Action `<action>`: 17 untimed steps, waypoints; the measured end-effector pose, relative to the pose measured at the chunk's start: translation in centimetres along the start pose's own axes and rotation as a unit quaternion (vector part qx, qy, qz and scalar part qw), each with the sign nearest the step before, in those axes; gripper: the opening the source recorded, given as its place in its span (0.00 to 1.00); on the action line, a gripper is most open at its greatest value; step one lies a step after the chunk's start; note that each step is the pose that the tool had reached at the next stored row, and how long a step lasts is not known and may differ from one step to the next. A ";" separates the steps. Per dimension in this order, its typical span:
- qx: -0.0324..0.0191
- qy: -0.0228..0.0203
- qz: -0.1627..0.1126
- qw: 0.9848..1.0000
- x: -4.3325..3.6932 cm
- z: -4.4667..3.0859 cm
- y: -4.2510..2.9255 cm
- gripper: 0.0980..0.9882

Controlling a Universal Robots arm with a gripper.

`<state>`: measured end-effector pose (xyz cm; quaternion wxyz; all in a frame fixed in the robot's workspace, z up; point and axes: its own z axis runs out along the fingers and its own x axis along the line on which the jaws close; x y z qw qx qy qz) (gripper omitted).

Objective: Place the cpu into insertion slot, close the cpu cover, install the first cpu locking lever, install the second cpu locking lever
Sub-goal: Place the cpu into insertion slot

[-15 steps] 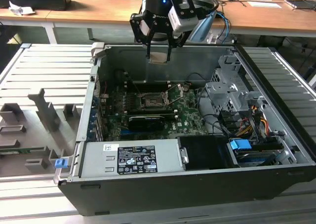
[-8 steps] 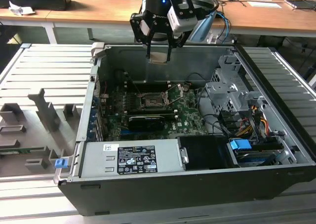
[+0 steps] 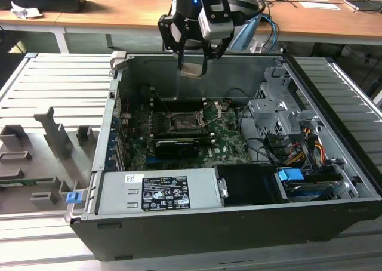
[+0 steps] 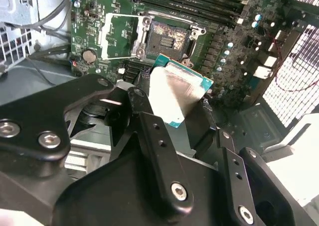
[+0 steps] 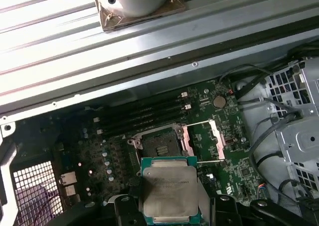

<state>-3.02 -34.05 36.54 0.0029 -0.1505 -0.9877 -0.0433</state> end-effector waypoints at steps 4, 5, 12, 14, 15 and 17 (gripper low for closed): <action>-0.001 -0.003 0.031 1.000 0.00 0.02 0.00 0.48; -0.001 -0.003 0.035 0.999 0.00 0.02 0.00 0.48; -0.001 -0.004 0.047 0.999 -0.01 0.46 -0.04 0.48; -0.001 -0.004 0.047 0.999 -0.01 0.59 -0.05 0.48; -0.001 -0.004 0.047 0.999 -0.01 0.65 -0.06 0.48; -0.001 -0.004 0.047 0.999 -0.01 0.80 -0.07 0.48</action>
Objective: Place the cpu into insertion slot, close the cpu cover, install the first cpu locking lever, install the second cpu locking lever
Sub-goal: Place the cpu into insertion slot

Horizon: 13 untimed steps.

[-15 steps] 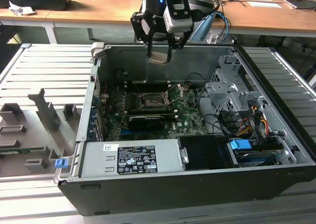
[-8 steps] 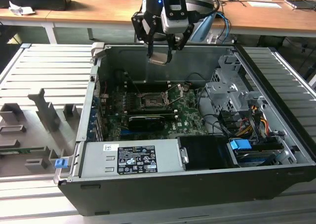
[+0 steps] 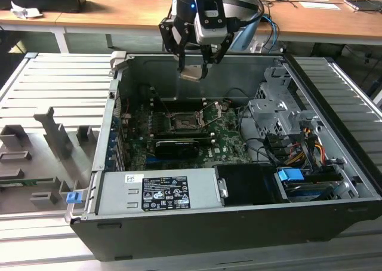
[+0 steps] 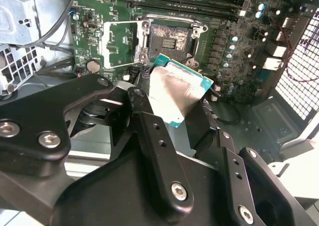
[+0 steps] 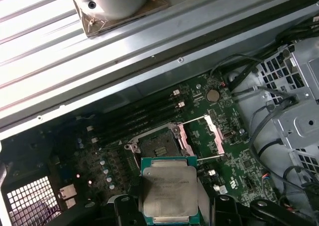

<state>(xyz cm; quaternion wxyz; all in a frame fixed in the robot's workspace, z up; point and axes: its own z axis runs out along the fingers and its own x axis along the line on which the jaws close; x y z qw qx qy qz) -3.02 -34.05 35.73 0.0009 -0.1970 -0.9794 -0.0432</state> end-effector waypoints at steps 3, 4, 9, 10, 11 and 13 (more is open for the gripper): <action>0.000 0.000 0.003 1.000 0.00 0.08 -0.01 0.48; 0.000 -0.001 0.006 1.000 0.00 0.10 -0.01 0.48; 0.000 -0.002 0.018 1.000 0.00 0.14 -0.01 0.48; 0.000 -0.002 0.020 1.000 0.00 0.14 -0.01 0.48; 0.000 -0.002 0.021 1.000 0.00 0.15 -0.01 0.48; 0.000 -0.002 0.026 1.000 0.00 0.15 -0.02 0.48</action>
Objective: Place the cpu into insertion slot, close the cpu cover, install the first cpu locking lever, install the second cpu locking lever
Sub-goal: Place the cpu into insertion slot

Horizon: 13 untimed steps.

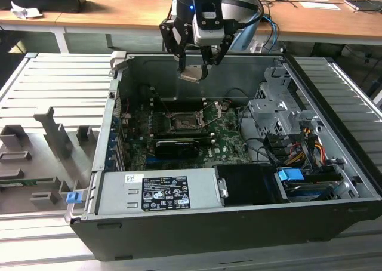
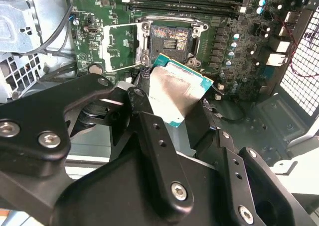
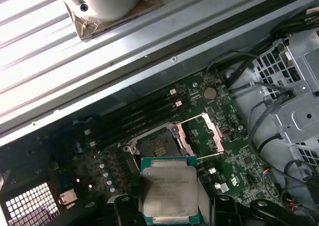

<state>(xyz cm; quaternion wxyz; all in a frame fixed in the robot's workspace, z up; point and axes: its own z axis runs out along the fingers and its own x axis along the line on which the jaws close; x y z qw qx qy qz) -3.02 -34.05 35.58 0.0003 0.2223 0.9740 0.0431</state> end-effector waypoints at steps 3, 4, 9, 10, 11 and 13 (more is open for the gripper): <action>0.000 0.000 0.005 1.000 0.00 0.01 0.00 0.48; 0.000 -0.001 0.006 1.000 0.00 0.01 0.00 0.48; 0.000 -0.001 0.015 1.000 0.00 0.03 0.00 0.48; 0.000 -0.001 0.017 1.000 0.00 0.03 0.00 0.48; 0.000 -0.002 0.019 1.000 0.00 0.04 0.00 0.48; 0.000 -0.002 0.024 1.000 0.00 0.05 0.00 0.48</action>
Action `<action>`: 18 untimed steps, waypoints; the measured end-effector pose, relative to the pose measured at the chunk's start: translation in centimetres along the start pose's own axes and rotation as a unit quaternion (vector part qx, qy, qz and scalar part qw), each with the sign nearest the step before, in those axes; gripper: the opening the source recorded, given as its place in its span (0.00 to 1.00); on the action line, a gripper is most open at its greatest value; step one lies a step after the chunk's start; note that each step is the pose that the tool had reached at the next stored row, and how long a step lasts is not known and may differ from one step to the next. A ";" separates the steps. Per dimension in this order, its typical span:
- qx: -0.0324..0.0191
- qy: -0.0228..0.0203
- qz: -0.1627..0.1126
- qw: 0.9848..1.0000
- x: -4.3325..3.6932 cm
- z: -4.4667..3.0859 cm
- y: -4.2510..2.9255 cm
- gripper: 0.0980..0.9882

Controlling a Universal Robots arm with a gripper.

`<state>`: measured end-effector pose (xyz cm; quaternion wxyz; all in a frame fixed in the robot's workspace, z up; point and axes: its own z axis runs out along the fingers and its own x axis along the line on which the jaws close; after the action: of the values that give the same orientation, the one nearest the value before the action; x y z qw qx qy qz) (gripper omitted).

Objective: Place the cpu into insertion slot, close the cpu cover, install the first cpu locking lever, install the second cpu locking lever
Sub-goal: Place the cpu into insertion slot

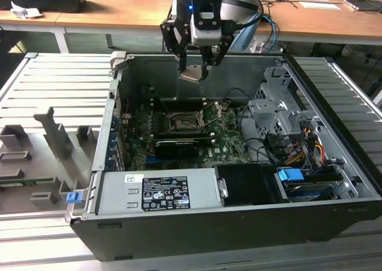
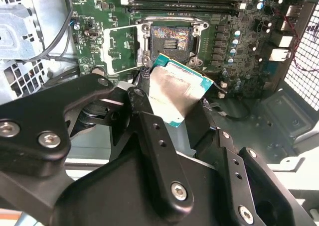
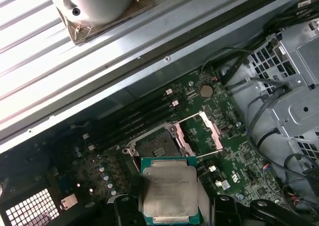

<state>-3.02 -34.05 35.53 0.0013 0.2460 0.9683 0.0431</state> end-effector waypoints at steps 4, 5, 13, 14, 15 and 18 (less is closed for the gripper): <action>0.000 -0.001 0.006 1.000 0.00 0.02 0.00 0.48; 0.000 -0.001 0.008 1.000 0.00 0.02 0.00 0.48; 0.000 -0.002 0.020 1.000 0.00 0.05 0.00 0.48; 0.000 -0.002 0.023 1.000 0.00 0.06 -0.01 0.48; 0.000 -0.002 0.025 1.000 0.00 0.07 -0.01 0.48; -0.001 -0.003 0.033 0.999 0.00 0.08 -0.01 0.48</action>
<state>-3.02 -34.05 35.45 0.0027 0.2779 0.9597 0.0430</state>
